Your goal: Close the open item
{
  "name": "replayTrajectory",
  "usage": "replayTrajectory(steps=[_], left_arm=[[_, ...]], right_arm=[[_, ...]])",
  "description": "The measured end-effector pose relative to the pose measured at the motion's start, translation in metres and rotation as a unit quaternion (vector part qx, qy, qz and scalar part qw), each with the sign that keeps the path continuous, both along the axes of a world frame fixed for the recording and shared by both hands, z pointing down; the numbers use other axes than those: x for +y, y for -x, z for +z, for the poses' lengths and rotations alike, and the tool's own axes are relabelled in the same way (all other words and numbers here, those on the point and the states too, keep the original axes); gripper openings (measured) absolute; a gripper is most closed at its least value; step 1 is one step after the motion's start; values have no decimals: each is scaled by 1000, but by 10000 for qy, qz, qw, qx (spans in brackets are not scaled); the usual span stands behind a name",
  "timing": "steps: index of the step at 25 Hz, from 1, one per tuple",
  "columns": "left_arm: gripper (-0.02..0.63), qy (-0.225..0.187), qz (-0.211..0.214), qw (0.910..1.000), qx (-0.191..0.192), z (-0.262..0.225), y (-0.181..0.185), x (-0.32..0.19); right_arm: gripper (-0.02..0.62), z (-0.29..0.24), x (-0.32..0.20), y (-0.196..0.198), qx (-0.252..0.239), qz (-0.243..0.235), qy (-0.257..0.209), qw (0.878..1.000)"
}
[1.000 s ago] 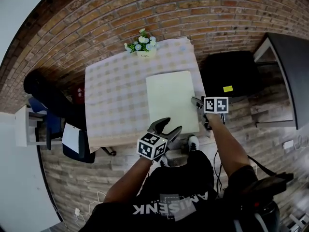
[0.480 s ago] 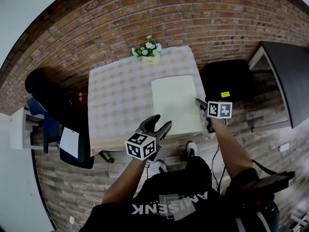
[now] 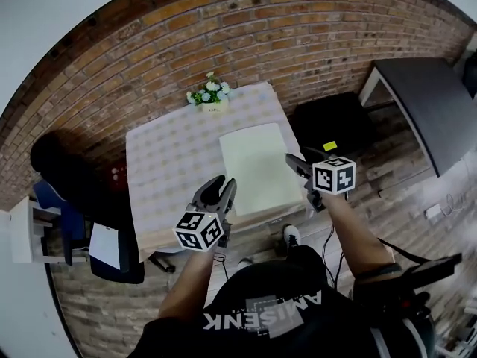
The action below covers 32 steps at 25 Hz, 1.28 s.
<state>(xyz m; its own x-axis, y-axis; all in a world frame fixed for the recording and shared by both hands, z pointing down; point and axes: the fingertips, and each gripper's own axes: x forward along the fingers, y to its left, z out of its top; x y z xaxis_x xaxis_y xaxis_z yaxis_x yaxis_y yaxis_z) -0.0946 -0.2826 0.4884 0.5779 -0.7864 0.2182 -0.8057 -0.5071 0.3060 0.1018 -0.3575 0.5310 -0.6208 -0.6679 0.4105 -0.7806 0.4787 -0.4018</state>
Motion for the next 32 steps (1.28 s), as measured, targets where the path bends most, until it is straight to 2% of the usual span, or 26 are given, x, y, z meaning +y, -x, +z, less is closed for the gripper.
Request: replayTrajectory(steps=[4,6,15,20,32], left_arm=[[94,-296,-128,9995,47,-20,7,1],[66,-407,-174,9990,64,-29,9,3],[14,-853,-291,9959,-53,-67,19,10],[14,-1073,-311,9937,18,-87,27,16],[12,-1249,-576,9900,-307,-105,40,18]], right_arm=[[265,-35,18,1,-6,-51,-400,9992],[199,-53,26,0,-24,-9,-609,9981],[158,-113,58,-1,4,68,-1260,9920],[114,-135,69,0,111,164,-1521,9882],[58,-163,87,2,297,292,-1899,9809]])
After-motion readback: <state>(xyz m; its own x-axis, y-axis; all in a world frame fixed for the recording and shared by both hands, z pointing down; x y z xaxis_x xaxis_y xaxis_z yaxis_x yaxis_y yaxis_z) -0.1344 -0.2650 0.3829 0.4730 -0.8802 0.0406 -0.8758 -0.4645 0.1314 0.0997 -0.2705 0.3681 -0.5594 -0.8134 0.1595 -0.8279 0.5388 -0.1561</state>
